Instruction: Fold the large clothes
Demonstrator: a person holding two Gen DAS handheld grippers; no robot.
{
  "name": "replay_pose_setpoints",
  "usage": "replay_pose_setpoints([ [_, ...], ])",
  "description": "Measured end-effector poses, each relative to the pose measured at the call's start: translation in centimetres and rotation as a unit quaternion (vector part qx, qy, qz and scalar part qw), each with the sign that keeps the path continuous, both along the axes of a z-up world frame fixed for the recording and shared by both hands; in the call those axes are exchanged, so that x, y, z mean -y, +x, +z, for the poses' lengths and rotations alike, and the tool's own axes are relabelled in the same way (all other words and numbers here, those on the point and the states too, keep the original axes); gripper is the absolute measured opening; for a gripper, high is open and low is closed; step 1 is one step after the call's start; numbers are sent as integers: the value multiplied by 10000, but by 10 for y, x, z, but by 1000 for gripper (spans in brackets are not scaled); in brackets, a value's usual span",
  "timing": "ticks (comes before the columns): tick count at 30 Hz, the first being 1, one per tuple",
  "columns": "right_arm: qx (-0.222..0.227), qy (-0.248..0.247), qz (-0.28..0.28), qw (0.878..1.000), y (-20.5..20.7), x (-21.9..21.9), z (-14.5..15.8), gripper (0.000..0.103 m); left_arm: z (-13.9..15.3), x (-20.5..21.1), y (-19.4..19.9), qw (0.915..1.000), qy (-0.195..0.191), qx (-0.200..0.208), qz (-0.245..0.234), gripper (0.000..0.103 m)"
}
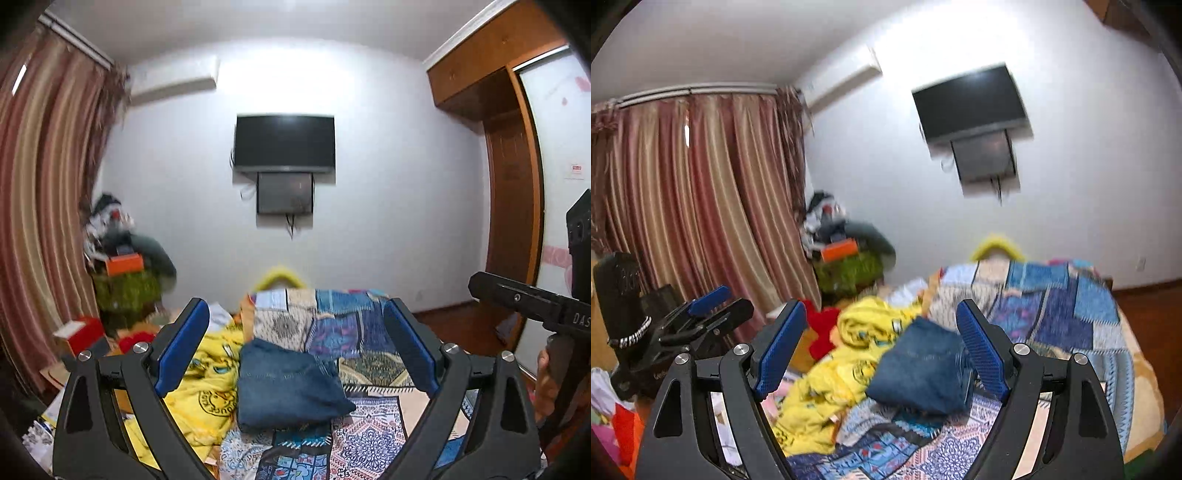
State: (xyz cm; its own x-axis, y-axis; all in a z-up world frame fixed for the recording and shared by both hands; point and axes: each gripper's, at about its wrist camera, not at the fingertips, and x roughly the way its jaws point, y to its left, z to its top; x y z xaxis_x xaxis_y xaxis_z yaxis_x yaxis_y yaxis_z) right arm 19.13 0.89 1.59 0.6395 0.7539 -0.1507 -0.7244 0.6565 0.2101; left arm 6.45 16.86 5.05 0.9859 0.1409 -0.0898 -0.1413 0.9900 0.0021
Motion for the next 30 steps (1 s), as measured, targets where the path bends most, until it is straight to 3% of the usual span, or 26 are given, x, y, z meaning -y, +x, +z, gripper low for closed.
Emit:
replay_pose_setpoints([
  [4,151,30,-177,9997,-23,3,-7,83,-11,17,-22,9997,33,235,94,97],
  [6,211,-14,-364,9991,-29,2,-14,89,-17,21,-28,9995,13,285,165,102],
  [8,283,-72,-557,9980,-34,2,-18,103,-22,25,-33,9992,-23,325,215,102],
  [30,265,-280,-811,9960,-45,14,-28,103,-39,29,-38,9991,-227,126,320,102],
])
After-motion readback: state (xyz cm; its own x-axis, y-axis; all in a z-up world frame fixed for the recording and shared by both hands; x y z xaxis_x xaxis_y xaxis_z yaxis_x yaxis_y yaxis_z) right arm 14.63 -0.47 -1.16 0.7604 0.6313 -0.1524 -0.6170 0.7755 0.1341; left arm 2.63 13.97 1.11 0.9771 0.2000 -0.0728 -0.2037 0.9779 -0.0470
